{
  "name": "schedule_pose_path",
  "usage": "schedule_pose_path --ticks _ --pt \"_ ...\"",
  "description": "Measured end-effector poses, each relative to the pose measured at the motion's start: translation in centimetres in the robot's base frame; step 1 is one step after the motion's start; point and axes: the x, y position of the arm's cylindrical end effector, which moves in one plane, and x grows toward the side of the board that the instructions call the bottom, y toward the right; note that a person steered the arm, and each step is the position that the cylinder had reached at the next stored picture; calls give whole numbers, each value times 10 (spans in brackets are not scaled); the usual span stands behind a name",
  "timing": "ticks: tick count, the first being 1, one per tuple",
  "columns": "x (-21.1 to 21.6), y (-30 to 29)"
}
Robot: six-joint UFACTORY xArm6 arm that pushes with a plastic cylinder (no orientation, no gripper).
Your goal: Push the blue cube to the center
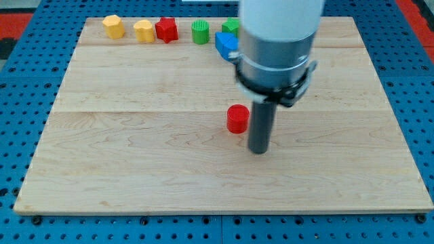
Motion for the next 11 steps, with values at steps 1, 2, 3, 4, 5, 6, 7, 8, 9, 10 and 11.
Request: schedule_pose_path --ticks 1,2,3,4,5,6,7,8,9,10,11 --pt "-61 4" --pt "-52 -52" --pt "14 -55" --pt "-9 -24" --pt "-82 13" --pt "-168 74" --pt "-255 89" --pt "-314 41" --pt "-304 -42" --pt "-275 -48" --pt "-223 -48"
